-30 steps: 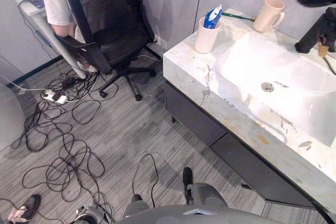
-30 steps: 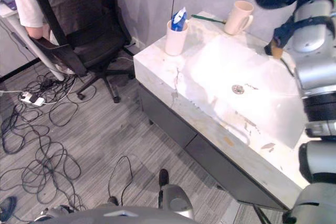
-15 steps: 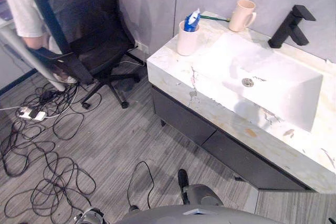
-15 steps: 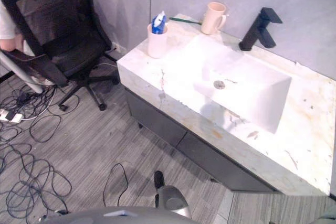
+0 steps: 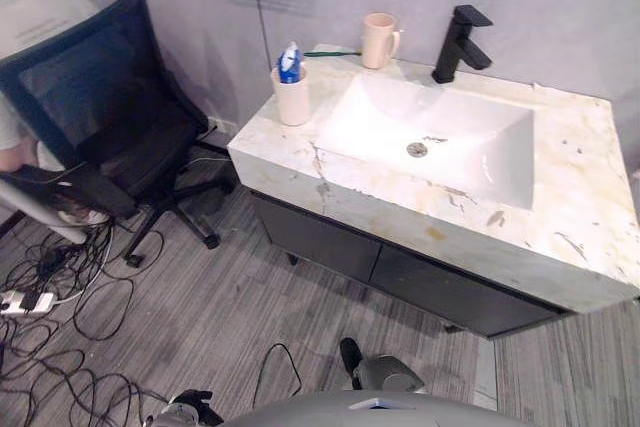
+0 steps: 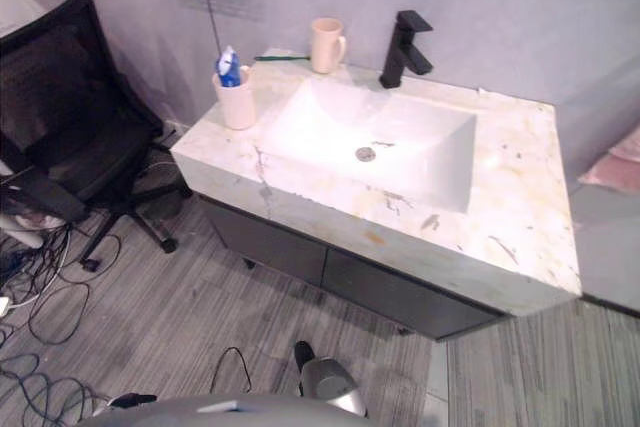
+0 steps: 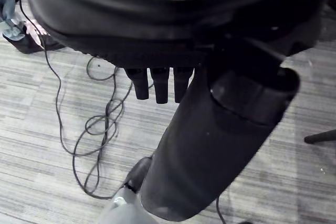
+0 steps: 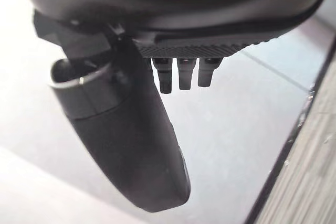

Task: Organize the bathroom.

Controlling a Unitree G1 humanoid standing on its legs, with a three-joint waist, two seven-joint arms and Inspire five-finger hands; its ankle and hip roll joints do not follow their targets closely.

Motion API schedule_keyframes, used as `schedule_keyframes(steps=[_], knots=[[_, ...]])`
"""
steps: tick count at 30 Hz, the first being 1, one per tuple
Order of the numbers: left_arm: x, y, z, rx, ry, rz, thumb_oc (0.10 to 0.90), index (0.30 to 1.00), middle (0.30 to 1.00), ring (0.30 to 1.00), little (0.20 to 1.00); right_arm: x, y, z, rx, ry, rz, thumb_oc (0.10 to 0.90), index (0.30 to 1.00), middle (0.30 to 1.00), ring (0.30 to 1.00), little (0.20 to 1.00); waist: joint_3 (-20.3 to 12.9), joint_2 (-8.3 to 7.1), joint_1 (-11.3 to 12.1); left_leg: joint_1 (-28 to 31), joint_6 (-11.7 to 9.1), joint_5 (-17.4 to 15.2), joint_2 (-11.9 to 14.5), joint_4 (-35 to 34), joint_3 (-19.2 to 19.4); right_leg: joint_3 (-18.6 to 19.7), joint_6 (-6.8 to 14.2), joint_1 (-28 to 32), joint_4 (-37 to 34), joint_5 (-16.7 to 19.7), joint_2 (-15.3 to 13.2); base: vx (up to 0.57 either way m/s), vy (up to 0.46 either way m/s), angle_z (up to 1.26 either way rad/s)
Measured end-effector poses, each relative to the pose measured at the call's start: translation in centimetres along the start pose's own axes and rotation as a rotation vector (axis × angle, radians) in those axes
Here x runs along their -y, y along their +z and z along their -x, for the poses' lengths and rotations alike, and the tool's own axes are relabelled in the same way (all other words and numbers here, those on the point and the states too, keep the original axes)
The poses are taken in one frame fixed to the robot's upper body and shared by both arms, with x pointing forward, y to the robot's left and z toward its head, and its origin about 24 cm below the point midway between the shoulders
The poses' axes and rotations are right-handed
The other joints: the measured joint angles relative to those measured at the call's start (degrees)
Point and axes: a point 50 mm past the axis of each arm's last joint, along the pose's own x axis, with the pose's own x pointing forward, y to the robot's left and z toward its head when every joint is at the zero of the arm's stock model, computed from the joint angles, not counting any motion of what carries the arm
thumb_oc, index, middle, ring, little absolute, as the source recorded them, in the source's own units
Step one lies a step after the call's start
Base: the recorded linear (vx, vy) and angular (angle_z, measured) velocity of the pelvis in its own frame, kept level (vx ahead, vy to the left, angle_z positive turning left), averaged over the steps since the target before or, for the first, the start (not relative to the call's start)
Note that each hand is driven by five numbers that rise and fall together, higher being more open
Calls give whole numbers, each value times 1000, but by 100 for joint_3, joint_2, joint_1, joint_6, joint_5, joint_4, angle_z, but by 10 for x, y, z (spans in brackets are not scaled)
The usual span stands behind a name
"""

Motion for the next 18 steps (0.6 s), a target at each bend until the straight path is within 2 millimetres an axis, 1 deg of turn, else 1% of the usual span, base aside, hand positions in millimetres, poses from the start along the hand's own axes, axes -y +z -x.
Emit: schedule_keyframes(steps=[1,2,3,5,6,7,8,9,10,11,12,13,14,15,16,17,18], knots=[[-1,1,0,-8,-16,9,800,900,900,900,900,0,-23,-1,-37,-7,42,800,900,900,900,900,-8,-37,8,-41,-1,2,-1,-4,-5,2,-8,-84,49,-8,10,-16,-29,-12],[-1,1,0,-8,-16,9,800,900,900,900,900,0,-23,-1,-37,-7,42,800,900,900,900,900,-8,-37,8,-41,-1,2,-1,-4,-5,2,-8,-84,49,-8,10,-6,-39,-22],[3,-1,0,-36,-66,44,800,900,900,900,900,-6,-48,4,-141,16,37,800,900,900,900,900,-15,-31,-3,-57,0,-1,32,25,-2,24,-8,-119,65,-7,70,-11,-98,-18],[6,0,0,-53,-94,48,800,900,900,900,900,-12,-70,11,-200,39,73,800,900,900,900,900,-18,-28,-11,-97,-17,-14,86,100,-41,17,-18,-154,144,-13,112,-21,-145,-5],[6,0,0,-55,-102,47,800,900,900,900,900,-19,-90,19,-166,66,209,800,900,900,900,900,-38,-40,-1,-177,-42,-41,147,178,-126,40,-95,-254,333,-162,192,-33,-155,11],[5,3,0,-45,-103,45,800,900,900,900,900,-23,-102,26,-165,90,271,800,900,900,900,900,-56,-54,9,-189,-103,-69,198,200,-157,10,-108,-274,342,-178,235,-46,-180,0],[4,3,0,-41,-108,45,800,900,900,900,900,-34,-115,38,-197,140,317,800,900,900,900,900,-88,-27,44,-181,-205,-37,293,255,-176,-27,-165,-276,323,-220,352,-57,-200,-12],[-6,10,-1,-26,-85,46,800,900,900,900,900,-42,-141,55,-239,189,375,800,900,900,900,900,-30,-183,192,-528,-338,118,400,1158,-624,-9,-249,-189,177,-252,428,-44,-123,-21],[-18,29,0,26,-60,60,800,900,900,900,900,-44,-161,66,-304,215,394,800,900,900,900,900,-5,-322,378,-1080,-315,310,381,2167,-1235,60,-247,-8,-132,-252,375,-37,-34,-17],[-22,43,1,65,-52,46,800,900,900,900,900,-48,-168,72,-337,233,397,800,900,900,900,900,40,-371,499,-1490,-399,435,309,2994,-1628,98,-248,143,-317,-246,329,-20,73,-22],[-23,52,1,89,-51,50,800,900,900,900,900,-54,-170,79,-341,257,397,800,900,900,900,900,73,-417,604,-1794,-485,290,33,3533,-1945,217,-178,203,-338,-44,272,-28,138,-29],[-22,58,2,108,-53,49,800,900,900,900,900,-60,-169,85,-335,283,400,800,900,900,900,900,115,-529,653,-1940,-443,53,-373,3780,-2119,466,-272,208,-351,339,174,-25,137,-48],[-15,62,2,127,-68,47,800,900,900,900,900,-70,-162,92,-303,324,402,800,900,900,900,900,163,-505,710,-2027,-191,-223,-803,3690,-2173,580,-268,140,-414,389,117,-34,132,-91],[-9,59,2,124,-84,39,800,900,900,900,900,-81,-157,102,-279,366,402,800,900,900,900,900,178,-478,853,-2021,81,-406,-1161,3295,-2147,670,-153,130,-630,312,76,-13,149,-193],[9,59,2,113,-129,62,800,900,900,900,900,-106,-135,122,-244,451,340,800,900,900,900,900,430,170,1014,-1957,464,-426,-1014,2222,-2187,565,221,-73,-4,-333,450,-9,144,-173],[9,58,2,92,-133,66,800,900,900,900,900,-108,-132,124,-230,460,330,800,900,900,900,900,503,194,942,-1961,416,-402,-1038,1980,-2316,637,-11,-192,658,-480,311,6,143,-133],[4,57,1,89,-124,68,800,900,900,900,900,-109,-140,129,-237,475,344,800,900,900,900,900,684,9,974,-1851,228,-136,-1108,1873,-2278,446,14,-132,623,-362,94,4,73,-41]])
